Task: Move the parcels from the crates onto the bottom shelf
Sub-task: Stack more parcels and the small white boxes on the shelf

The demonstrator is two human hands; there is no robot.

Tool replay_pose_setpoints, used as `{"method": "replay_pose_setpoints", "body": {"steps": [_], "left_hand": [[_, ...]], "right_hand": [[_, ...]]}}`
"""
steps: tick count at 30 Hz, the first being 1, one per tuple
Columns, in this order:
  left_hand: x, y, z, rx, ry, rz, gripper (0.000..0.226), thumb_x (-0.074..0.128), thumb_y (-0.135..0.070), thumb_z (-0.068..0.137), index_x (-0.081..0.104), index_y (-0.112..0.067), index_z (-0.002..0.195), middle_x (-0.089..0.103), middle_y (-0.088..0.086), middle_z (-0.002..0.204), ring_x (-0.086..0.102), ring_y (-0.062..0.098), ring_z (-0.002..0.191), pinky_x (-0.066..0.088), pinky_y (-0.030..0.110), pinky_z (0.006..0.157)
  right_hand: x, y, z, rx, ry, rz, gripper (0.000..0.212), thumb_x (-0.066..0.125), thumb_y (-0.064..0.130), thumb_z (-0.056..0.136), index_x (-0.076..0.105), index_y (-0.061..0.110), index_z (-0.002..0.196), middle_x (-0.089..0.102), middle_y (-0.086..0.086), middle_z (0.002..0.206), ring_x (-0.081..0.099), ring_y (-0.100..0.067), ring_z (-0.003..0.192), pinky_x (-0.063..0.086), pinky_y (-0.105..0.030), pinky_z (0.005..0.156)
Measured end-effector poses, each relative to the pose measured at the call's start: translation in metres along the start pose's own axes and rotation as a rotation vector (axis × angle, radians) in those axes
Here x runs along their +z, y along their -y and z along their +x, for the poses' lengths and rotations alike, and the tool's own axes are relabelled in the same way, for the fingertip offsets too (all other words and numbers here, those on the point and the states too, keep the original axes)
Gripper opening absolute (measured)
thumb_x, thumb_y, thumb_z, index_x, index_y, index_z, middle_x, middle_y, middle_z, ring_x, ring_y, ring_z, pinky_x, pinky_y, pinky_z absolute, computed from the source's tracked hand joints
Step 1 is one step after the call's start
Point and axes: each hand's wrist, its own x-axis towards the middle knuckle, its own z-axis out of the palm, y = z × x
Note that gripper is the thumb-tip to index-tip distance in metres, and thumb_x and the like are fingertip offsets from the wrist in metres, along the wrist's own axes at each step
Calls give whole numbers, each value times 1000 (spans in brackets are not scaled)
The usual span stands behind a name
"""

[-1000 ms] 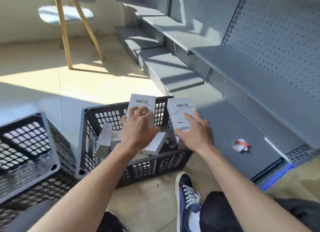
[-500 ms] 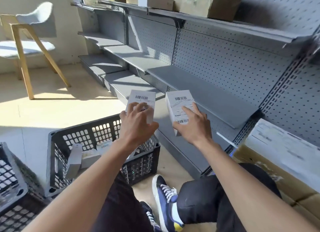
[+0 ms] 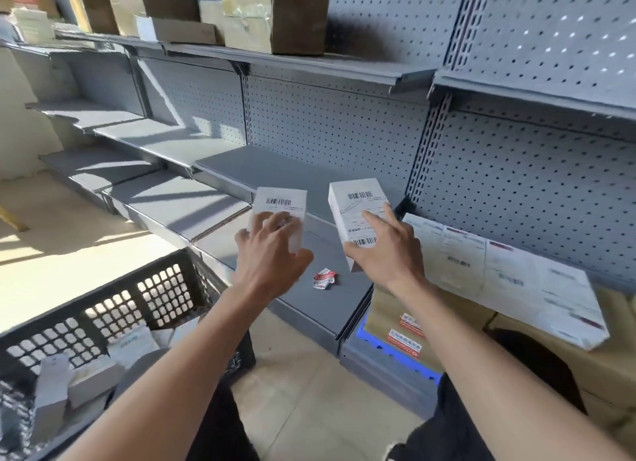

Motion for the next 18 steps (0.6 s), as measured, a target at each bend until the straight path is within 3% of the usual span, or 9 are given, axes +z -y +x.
{"method": "replay_pose_setpoints", "body": {"steps": [10,18], "left_hand": [[36,-113,6,180,36,-153,52,62,-43,76,66,-27,125,53,-10,143,35,20,136,31,45,101],[64,-192,4,334,111,-248,57,55,-44,73,66,-28,127,53,-10,144,34,19,135,34,48,102]], "right_hand": [[-63,-98,-36,196,-47,-19,75,66,53,82,42,32,150,20,6,164,31,-27,138,38,-38,107],[-97,-170,-74,377,-80,-58,76,64,58,81,38,40,151,12,7,167,24,-29,145,32,-44,114]]}}
